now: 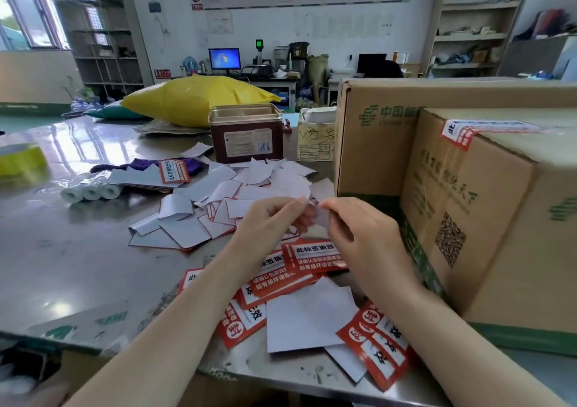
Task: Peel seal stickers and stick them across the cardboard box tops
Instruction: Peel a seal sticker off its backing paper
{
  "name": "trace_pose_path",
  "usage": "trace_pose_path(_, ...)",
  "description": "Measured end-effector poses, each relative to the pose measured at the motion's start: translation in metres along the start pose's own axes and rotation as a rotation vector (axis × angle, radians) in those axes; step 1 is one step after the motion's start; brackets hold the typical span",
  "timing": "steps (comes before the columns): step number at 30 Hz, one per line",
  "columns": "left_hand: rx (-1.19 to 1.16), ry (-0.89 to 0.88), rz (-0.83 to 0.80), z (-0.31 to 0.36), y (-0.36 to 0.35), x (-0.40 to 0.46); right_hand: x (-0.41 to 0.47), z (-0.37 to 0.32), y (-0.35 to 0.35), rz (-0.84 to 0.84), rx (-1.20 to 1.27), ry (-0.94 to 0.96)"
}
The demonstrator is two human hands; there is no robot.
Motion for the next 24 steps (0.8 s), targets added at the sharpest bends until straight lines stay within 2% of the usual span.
trace_pose_path(5,-0.173,0.191,0.004,0.0026,0.0034,0.0004,-0.0015,0.0003,0.0019,0.001,0.01,-0.035)
trace_pose_path(11,-0.169,0.221,-0.018,0.0069,0.0016,-0.0013,0.0006,0.0003,0.0043,0.055,0.026,-0.052)
trace_pose_path(19,-0.049,0.123,-0.056,0.0063,0.0012,-0.0022,0.0009,0.0034,-0.0002,0.013,-0.032,0.01)
trace_pose_path(24,0.032,0.06,-0.066,0.0084,0.0021,-0.0041,0.0001,0.0045,-0.0019,0.049,-0.026,0.016)
Point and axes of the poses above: each hand's wrist, its own x-axis towards the middle knuckle, its own y-axis out of the back of the hand, z = x × y, the point moved 1 cm from there along x, towards the middle knuckle, and after that the axes turned 13 degrees about z, right-handed, at the moved point
